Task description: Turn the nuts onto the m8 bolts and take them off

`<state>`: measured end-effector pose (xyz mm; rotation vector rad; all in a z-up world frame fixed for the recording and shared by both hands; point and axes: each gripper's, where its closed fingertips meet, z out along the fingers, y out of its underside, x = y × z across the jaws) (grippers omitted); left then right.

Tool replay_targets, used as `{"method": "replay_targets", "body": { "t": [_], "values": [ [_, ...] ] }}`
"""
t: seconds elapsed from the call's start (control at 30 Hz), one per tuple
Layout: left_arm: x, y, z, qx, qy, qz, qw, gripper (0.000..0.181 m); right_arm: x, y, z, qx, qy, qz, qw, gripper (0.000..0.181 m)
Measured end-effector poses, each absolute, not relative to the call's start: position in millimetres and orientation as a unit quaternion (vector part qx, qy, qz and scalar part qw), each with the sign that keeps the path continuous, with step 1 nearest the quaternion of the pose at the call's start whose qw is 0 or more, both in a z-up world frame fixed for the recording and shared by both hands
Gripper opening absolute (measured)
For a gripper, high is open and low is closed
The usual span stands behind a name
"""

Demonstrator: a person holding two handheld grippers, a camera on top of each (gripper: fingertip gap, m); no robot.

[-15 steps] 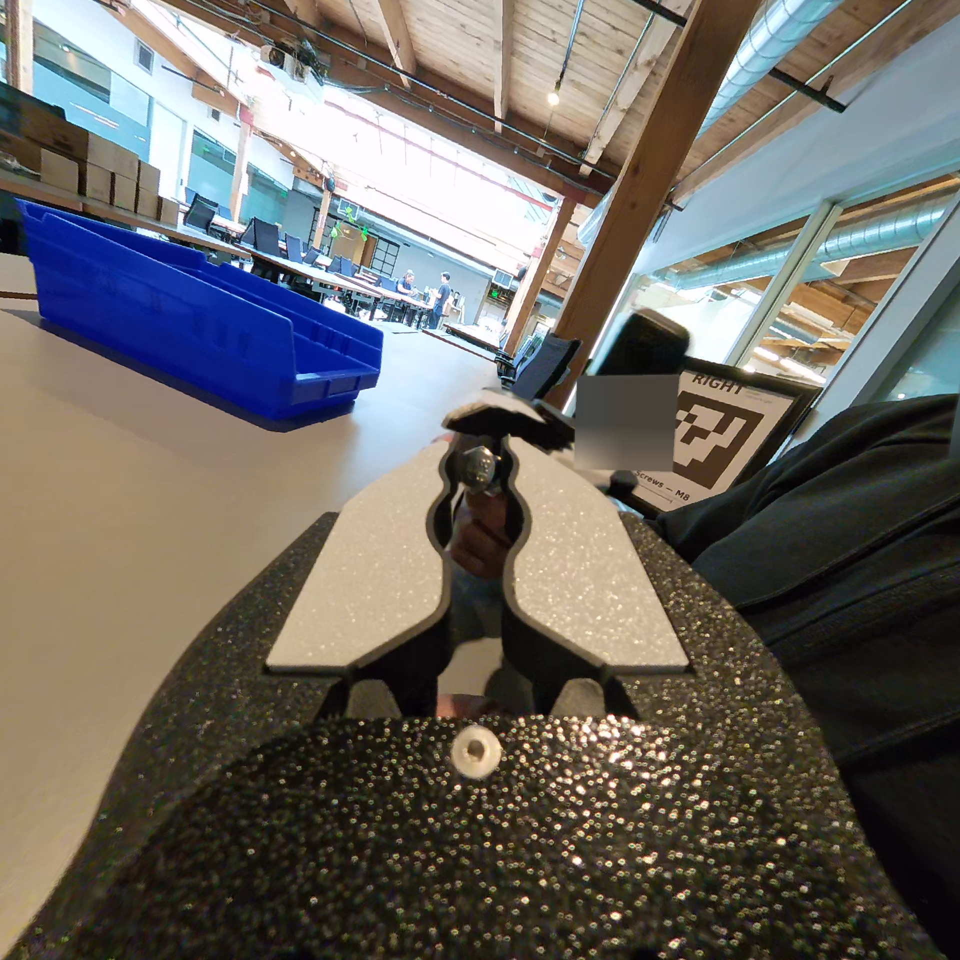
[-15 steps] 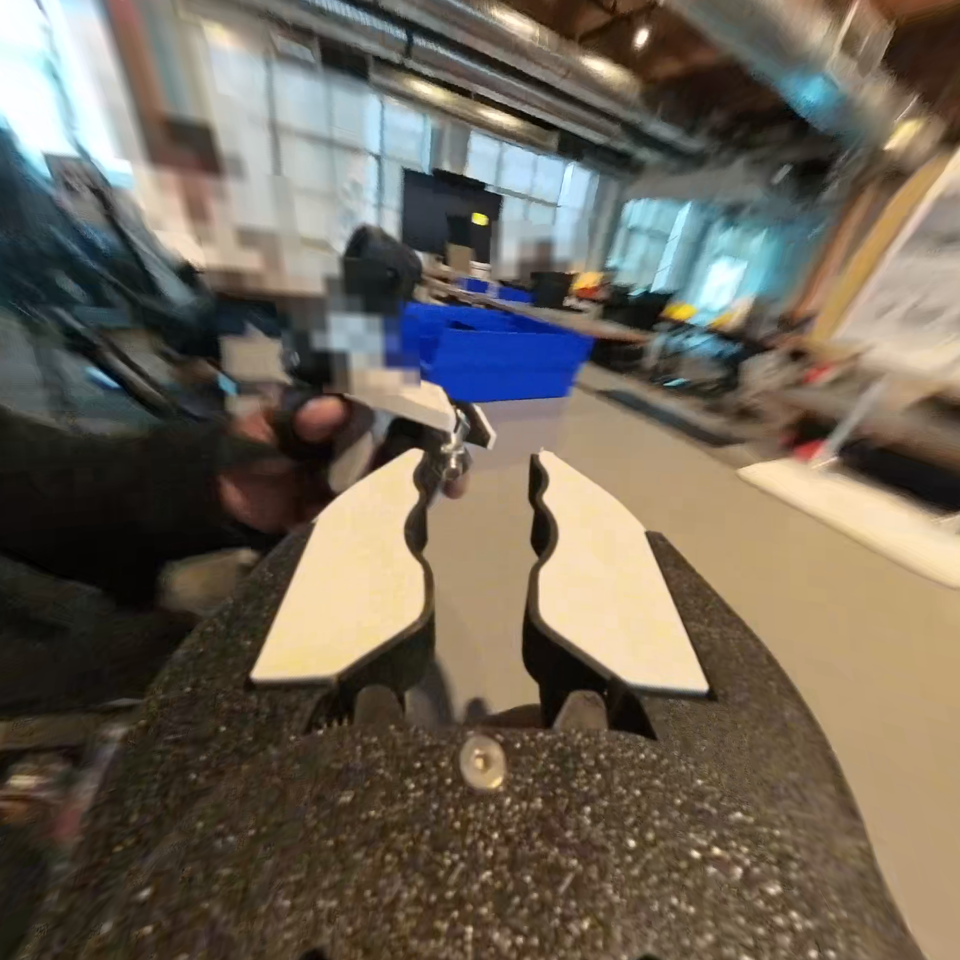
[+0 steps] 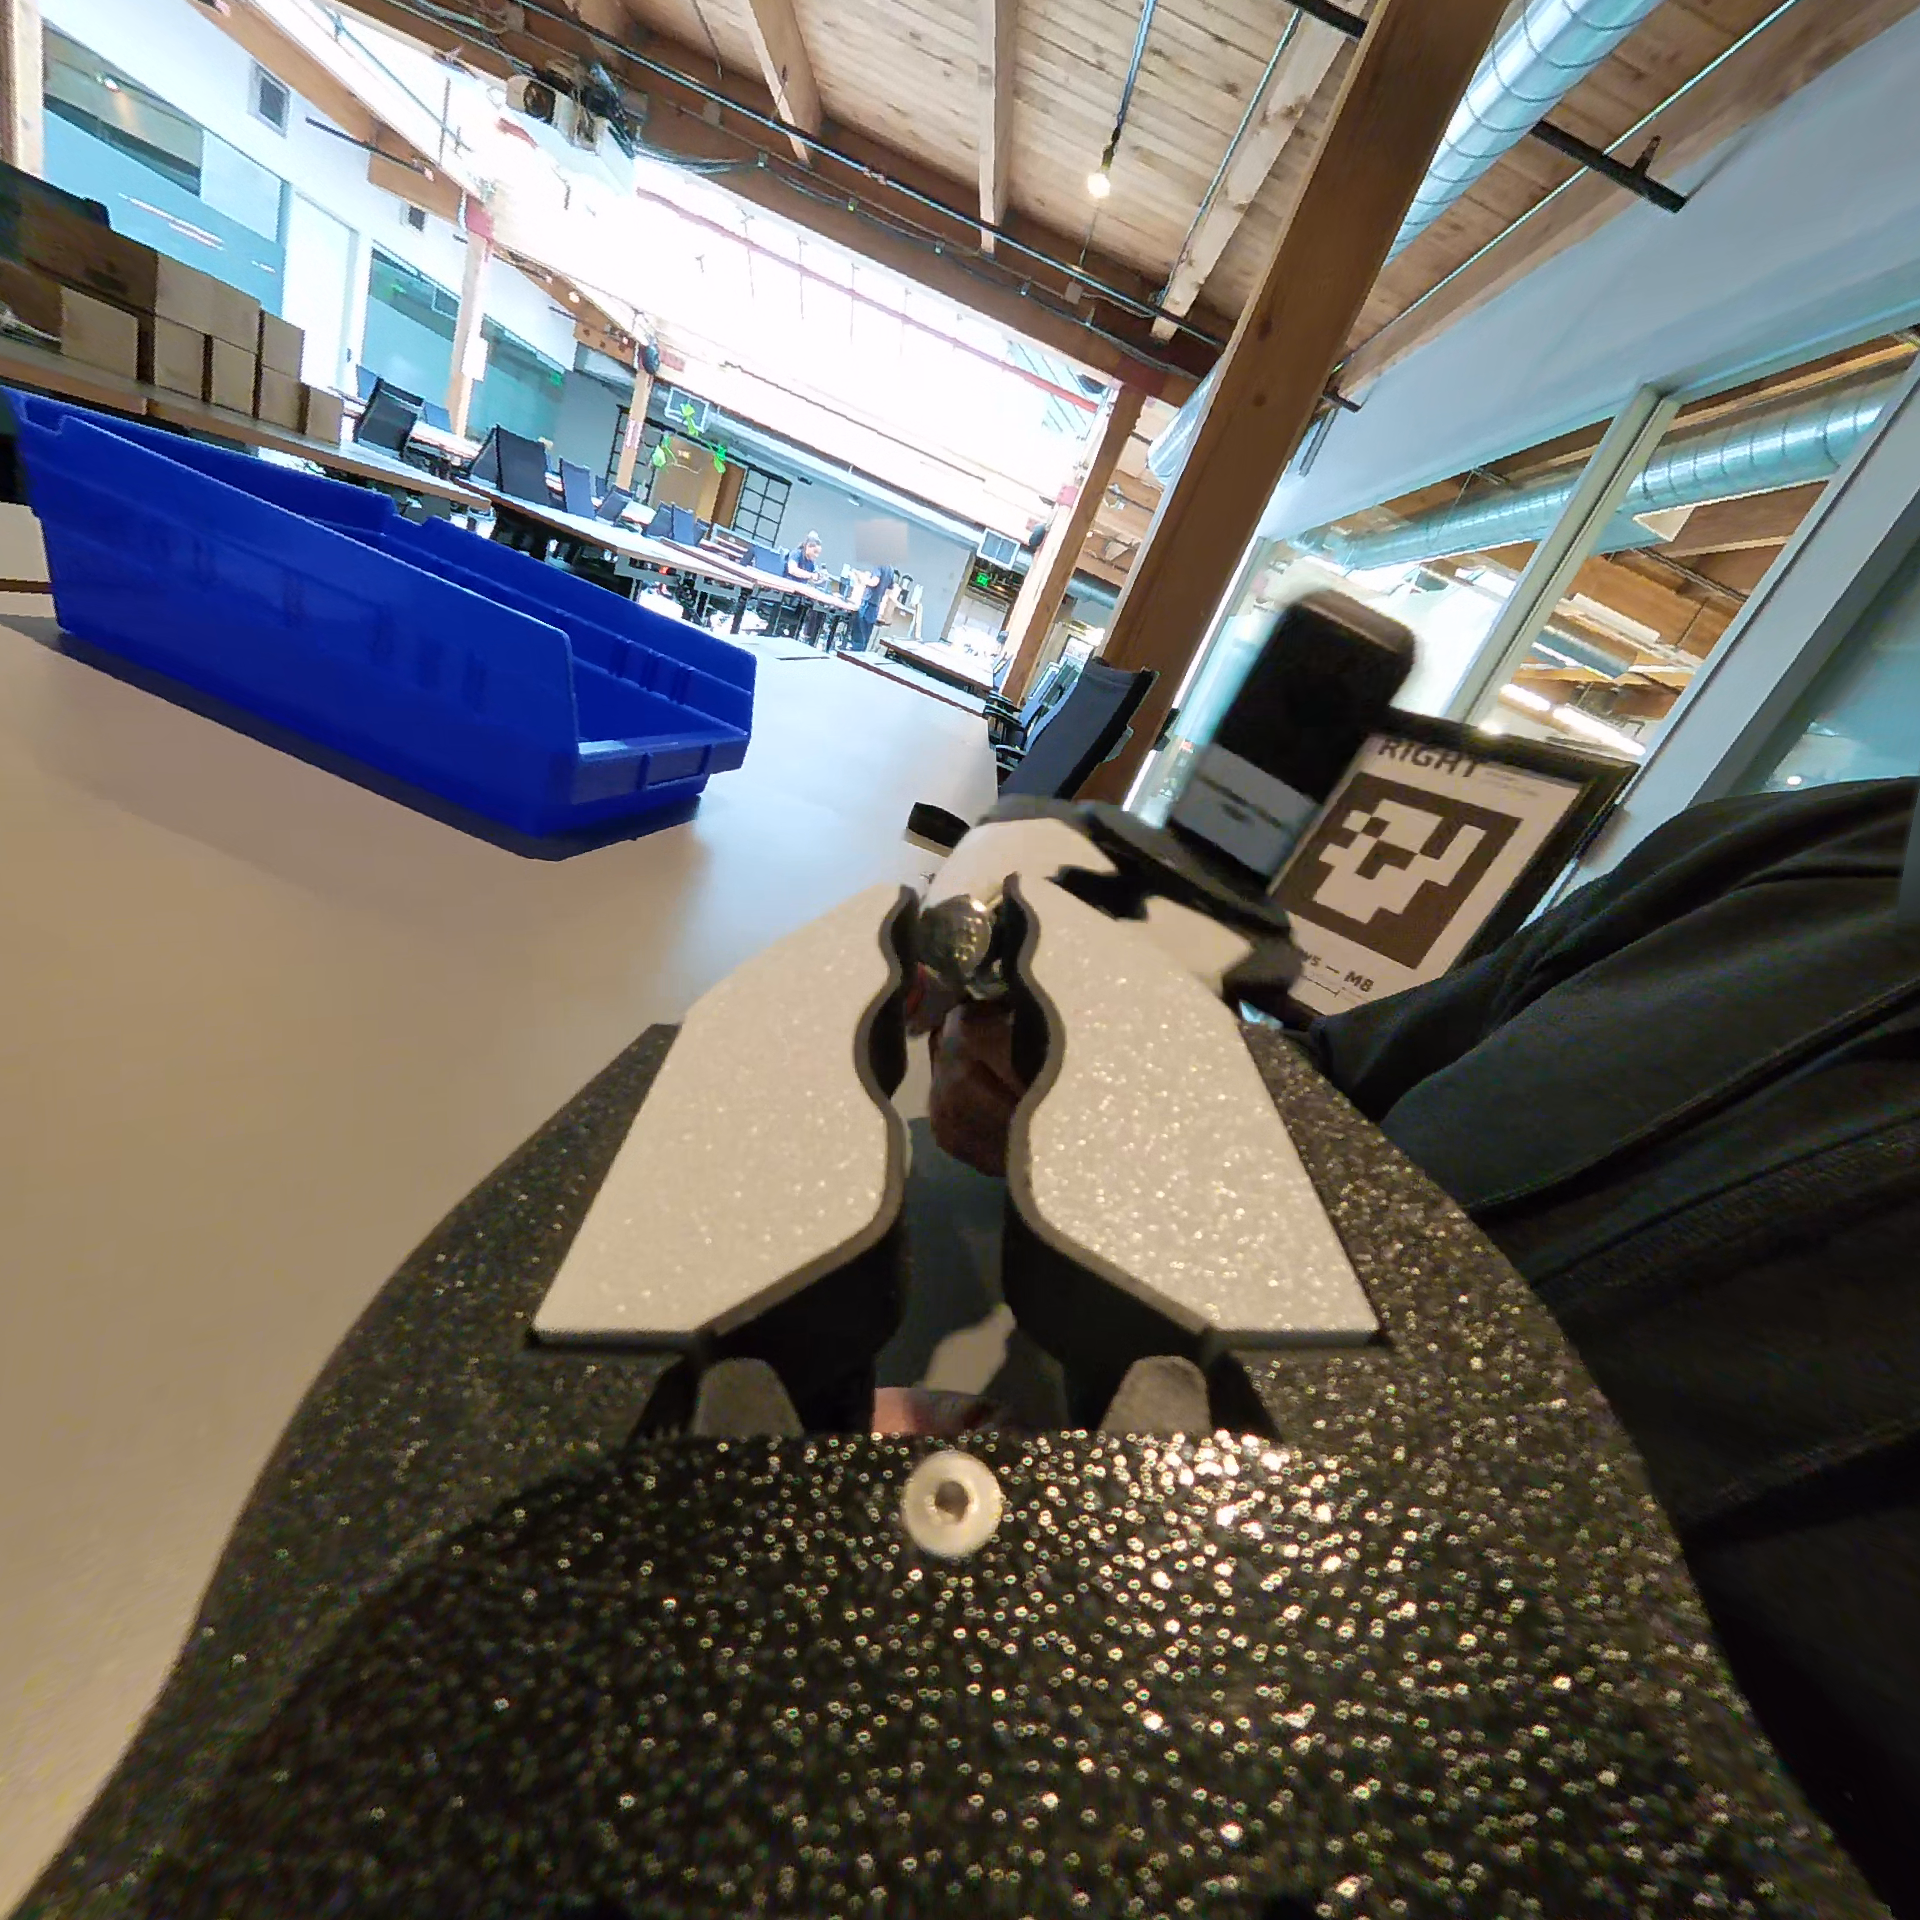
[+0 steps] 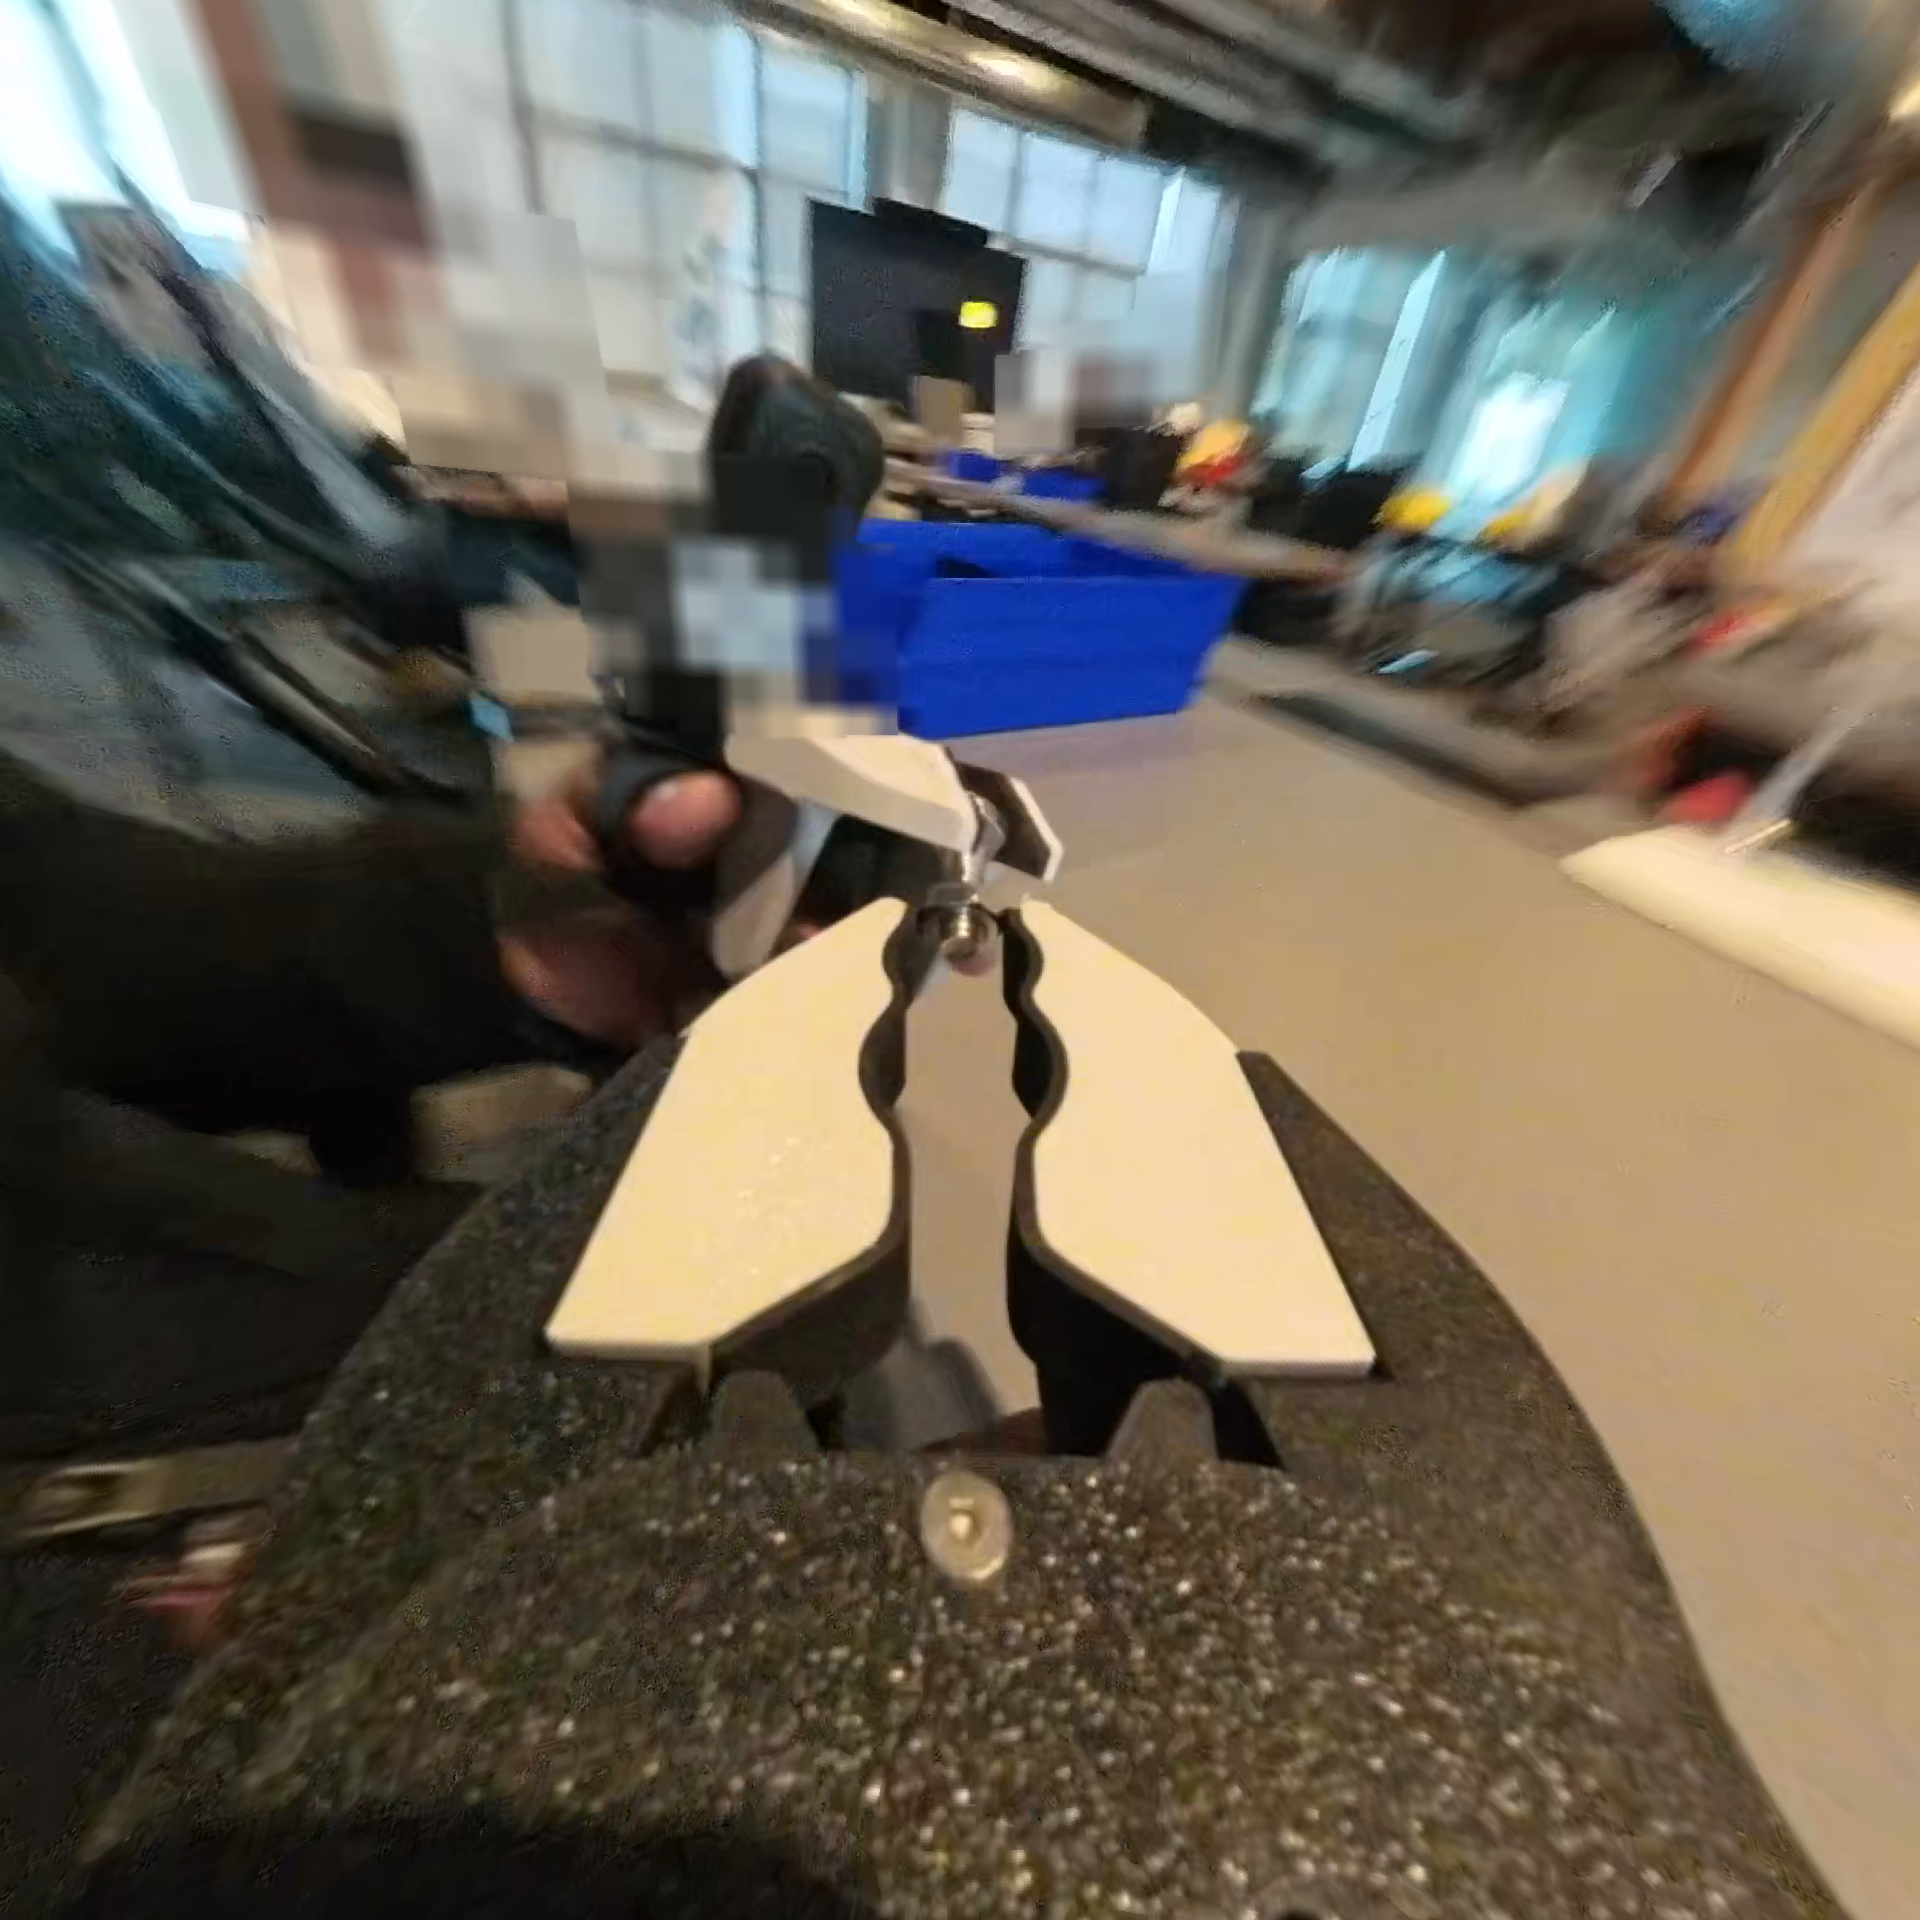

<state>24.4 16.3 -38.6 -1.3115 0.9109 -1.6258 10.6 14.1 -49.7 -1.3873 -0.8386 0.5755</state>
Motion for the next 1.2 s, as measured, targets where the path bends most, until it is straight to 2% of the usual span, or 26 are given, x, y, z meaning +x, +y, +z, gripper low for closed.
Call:
{"method": "replay_targets", "body": {
  "t": [0.07, 0.13, 0.23, 0.33, 0.4, 0.5, 0.57, 0.67, 0.73, 0.83, 0.9, 0.97, 1.03, 1.13, 1.2],
  "values": [
    [25.3, 15.0, -39.2, -0.523, 0.368, -0.646, 0.417, 0.015, 10.7, 11.0, -49.4, -0.637, -0.325, 0.391, 0.58, 0.016],
    [26.2, 15.6, -39.6, -0.525, 0.367, -0.642, 0.421, 0.015, 14.1, 11.4, -47.4, -0.63, -0.315, 0.43, 0.565, 0.019],
    [24.0, 19.3, -37.8, -0.525, 0.354, -0.65, 0.419, 0.015, 20.9, 16.1, -44.1, -0.597, -0.366, 0.305, 0.645, 0.034],
    [23.0, 21.9, -37.5, -0.527, 0.346, -0.657, 0.414, 0.015, 23.9, 17.7, -42.3, -0.533, -0.442, 0.094, 0.716, 0.036],
    [24.0, 21.8, -38.4, -0.529, 0.348, -0.654, 0.413, 0.015, 23.1, 18.0, -42.8, -0.496, -0.465, -0.005, 0.733, 0.034],
    [25.2, 20.5, -39.2, -0.531, 0.351, -0.651, 0.413, 0.015, 19.1, 18.6, -47.4, -0.478, -0.477, -0.062, 0.734, 0.031],
    [25.4, 19.1, -39.1, -0.53, 0.351, -0.653, 0.412, 0.015, 18.1, 19.4, -49.0, -0.478, -0.478, -0.073, 0.733, 0.018],
    [25.4, 17.2, -38.6, -0.527, 0.356, -0.649, 0.418, 0.015, 16.5, 17.3, -49.8, -0.514, -0.465, 0.001, 0.721, 0.014],
    [25.2, 16.8, -38.4, -0.526, 0.357, -0.65, 0.417, 0.015, 14.8, 15.7, -51.5, -0.572, -0.432, 0.129, 0.685, 0.014],
    [25.7, 14.8, -38.4, -0.523, 0.362, -0.648, 0.419, 0.015, 13.2, 10.2, -50.8, -0.637, -0.351, 0.361, 0.583, 0.014],
    [26.7, 15.4, -38.6, -0.525, 0.361, -0.644, 0.422, 0.015, 15.9, 10.4, -48.9, -0.63, -0.333, 0.415, 0.565, 0.016],
    [25.3, 17.8, -37.5, -0.525, 0.352, -0.649, 0.423, 0.014, 19.9, 15.6, -48.4, -0.612, -0.351, 0.355, 0.613, 0.029],
    [23.3, 21.3, -36.4, -0.526, 0.34, -0.656, 0.421, 0.015, 21.2, 20.0, -50.4, -0.583, -0.404, 0.219, 0.67, 0.036],
    [22.7, 23.6, -36.5, -0.529, 0.333, -0.659, 0.418, 0.015, 20.4, 21.2, -50.3, -0.499, -0.468, -0.007, 0.729, 0.039],
    [23.4, 23.2, -37.0, -0.53, 0.336, -0.656, 0.419, 0.015, 17.7, 20.7, -49.5, -0.47, -0.47, -0.075, 0.743, 0.037]
  ]
}}
